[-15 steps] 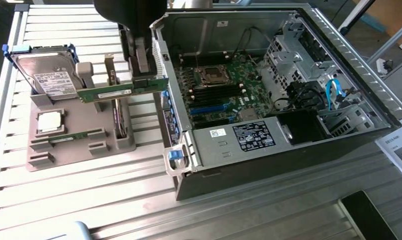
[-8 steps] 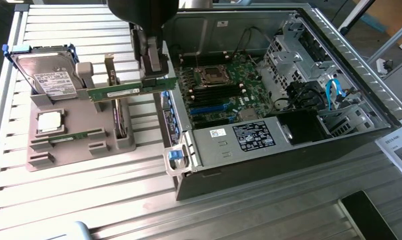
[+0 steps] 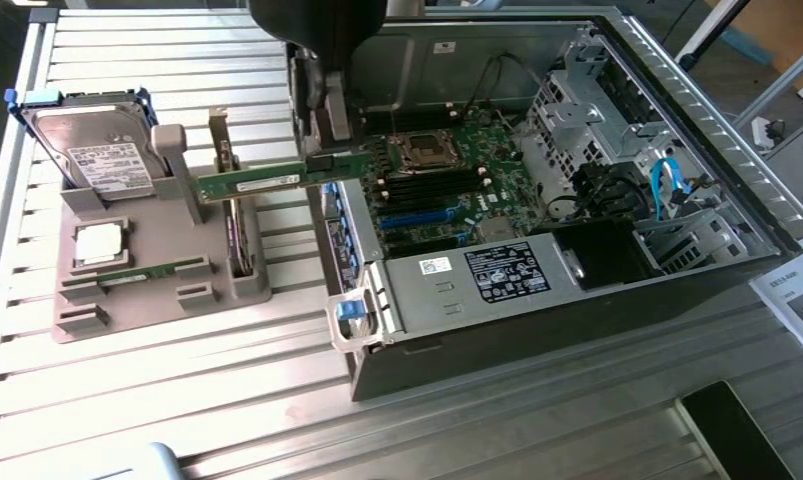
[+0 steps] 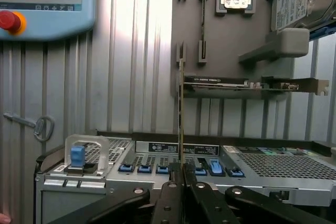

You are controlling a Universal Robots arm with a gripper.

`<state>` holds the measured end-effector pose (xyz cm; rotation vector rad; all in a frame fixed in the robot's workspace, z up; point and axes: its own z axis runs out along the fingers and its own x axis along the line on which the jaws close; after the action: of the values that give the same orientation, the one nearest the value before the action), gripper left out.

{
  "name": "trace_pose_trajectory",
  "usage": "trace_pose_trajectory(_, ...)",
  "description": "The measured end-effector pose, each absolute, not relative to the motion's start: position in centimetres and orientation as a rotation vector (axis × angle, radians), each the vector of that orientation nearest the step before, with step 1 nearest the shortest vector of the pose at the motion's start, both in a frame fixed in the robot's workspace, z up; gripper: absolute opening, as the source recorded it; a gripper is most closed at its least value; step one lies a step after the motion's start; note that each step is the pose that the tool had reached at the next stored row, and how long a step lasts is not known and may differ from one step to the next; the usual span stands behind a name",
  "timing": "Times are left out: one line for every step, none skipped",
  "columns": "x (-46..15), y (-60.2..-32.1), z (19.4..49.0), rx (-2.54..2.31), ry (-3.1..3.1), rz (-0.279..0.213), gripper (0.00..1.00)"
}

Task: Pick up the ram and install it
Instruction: 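Pick up the ram and move it above insertion slot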

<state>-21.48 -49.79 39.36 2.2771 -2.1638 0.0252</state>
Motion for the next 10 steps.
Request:
trace_pose_trajectory(-21.2,-49.8,39.4,2.277,-2.164,0.025,0.12)
trace_pose_trajectory(-21.0,-49.8,39.4,2.277,-2.164,0.025,0.12)
trace_pose_trajectory(-20.8,-49.8,39.4,2.277,-2.164,0.025,0.12)
trace_pose_trajectory(-20.6,-49.8,39.4,2.277,-2.164,0.025,0.12)
trace_pose_trajectory(-20.5,-49.8,39.4,2.277,-2.164,0.025,0.12)
trace_pose_trajectory(-20.3,-49.8,39.4,2.277,-2.164,0.025,0.12)
trace_pose_trajectory(-20.1,-49.8,39.4,2.277,-2.164,0.025,0.12)
trace_pose_trajectory(-19.8,-49.8,39.4,2.277,-2.164,0.025,0.12)
trace_pose_trajectory(-19.5,-49.8,39.4,2.277,-2.164,0.025,0.12)
trace_pose_trajectory(-19.1,-49.8,39.4,2.277,-2.164,0.025,0.12)
